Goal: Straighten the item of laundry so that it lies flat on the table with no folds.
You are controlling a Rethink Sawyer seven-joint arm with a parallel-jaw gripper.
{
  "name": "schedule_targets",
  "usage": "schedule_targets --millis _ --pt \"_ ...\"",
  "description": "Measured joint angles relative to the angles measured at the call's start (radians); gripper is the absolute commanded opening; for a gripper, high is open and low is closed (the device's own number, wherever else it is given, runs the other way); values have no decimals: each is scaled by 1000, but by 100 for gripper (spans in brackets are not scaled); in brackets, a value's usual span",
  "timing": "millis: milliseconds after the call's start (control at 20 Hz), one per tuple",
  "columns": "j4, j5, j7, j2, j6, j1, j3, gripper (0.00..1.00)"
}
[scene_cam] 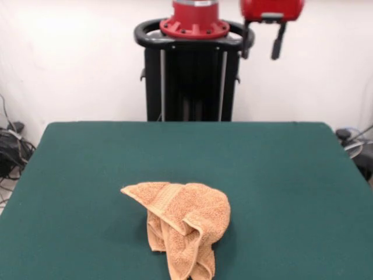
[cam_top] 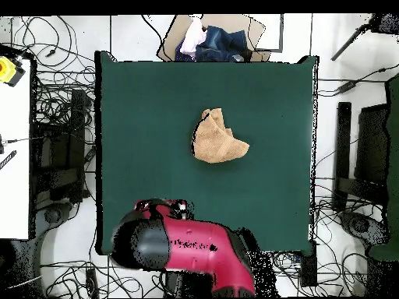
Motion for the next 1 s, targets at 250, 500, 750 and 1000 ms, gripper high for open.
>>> schedule_targets --millis 250,500,750,1000 --pt "-53 0 0 69 0 -72 9 100" --pt "-104 1 0 148 0 -129 34 100" --pt "-131 1 0 215 0 -172 64 100" --pt "-147 1 0 280 0 -213 98 100"
